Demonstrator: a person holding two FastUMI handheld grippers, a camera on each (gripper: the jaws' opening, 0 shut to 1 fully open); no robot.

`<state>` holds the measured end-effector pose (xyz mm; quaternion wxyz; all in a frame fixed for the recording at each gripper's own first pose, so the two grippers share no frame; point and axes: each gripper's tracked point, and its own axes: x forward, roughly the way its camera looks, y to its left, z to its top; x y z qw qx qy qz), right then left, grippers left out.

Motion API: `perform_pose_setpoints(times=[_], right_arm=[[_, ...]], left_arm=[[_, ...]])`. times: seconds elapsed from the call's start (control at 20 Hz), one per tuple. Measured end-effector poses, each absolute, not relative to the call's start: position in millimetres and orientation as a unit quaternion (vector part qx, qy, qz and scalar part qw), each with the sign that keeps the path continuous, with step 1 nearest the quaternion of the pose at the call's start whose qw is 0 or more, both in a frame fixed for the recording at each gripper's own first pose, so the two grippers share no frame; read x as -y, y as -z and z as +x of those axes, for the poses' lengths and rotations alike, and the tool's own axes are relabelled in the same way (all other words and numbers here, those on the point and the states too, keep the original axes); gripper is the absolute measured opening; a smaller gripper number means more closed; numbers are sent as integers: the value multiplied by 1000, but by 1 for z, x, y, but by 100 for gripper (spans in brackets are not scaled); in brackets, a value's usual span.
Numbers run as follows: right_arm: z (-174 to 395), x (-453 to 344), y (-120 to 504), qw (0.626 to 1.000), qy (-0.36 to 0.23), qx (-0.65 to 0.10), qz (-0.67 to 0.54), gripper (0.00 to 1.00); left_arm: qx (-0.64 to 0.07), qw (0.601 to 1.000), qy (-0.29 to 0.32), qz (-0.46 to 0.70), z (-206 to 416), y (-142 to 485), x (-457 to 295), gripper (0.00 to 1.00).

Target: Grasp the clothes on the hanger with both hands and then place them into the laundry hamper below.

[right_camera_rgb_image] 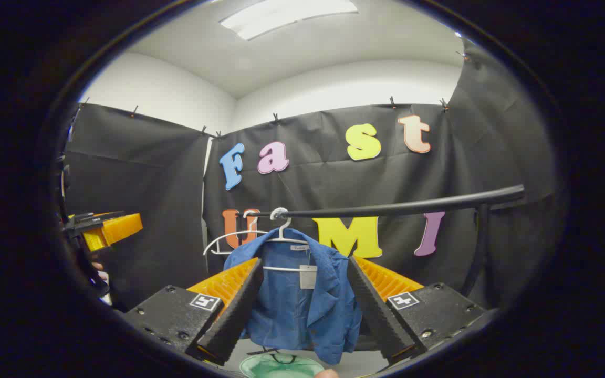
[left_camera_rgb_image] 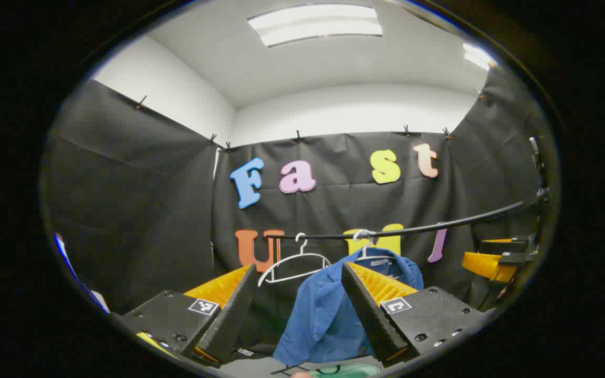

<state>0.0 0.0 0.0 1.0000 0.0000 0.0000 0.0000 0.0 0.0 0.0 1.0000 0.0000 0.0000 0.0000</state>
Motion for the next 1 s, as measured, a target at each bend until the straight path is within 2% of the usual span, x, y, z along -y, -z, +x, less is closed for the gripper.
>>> perform_pose_setpoints(times=[0.55, 0.95, 1.0], right_arm=[[29, -13, 22, 998, 52, -21, 28, 100], [52, -15, 75, 990, 105, -77, 51, 99], [55, -15, 82, 989, 113, -83, 51, 99]], left_arm=[[0, 999, 35, -17, 26, 6, -7, 100], [-32, 996, 76, -29, 48, 51, 10, 100], [-42, 995, 81, -32, 51, 62, 13, 96]])
